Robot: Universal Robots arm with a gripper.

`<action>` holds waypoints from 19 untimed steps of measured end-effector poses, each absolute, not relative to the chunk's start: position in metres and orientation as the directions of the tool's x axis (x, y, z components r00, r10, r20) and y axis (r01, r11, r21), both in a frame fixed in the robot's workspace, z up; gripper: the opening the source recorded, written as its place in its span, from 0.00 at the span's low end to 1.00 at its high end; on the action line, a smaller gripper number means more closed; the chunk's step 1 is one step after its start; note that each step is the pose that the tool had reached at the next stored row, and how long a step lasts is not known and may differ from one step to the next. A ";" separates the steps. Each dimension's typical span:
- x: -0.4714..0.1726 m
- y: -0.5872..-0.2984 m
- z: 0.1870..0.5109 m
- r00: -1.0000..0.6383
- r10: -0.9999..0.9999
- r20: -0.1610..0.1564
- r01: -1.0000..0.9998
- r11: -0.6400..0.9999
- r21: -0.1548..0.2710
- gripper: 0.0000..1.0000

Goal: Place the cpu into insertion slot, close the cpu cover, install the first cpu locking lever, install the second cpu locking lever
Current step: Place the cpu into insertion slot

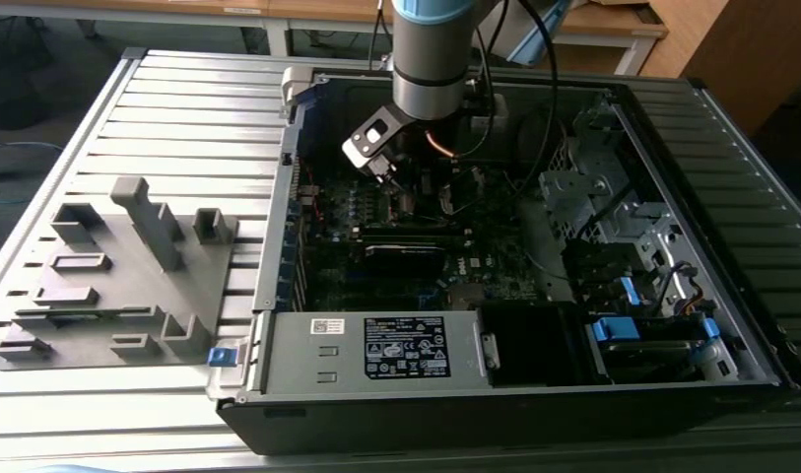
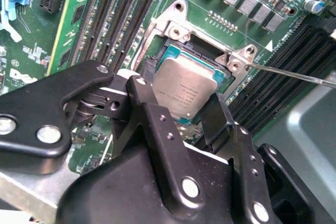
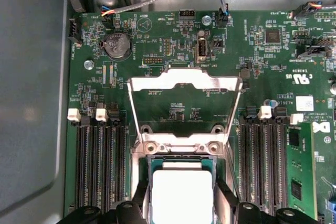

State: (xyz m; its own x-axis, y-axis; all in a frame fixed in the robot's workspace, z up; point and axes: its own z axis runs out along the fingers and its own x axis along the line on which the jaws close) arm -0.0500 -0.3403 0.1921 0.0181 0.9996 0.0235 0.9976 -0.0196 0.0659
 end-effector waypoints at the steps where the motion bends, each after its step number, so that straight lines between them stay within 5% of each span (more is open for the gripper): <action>1: -0.050 -0.340 0.193 0.018 1.000 0.023 0.998 -0.020 0.066 0.61; 15: -0.050 -0.340 0.204 0.018 1.000 0.024 0.998 -0.020 0.066 0.59; 19: -0.050 -0.340 0.204 0.018 1.000 0.024 0.998 -0.020 0.066 0.41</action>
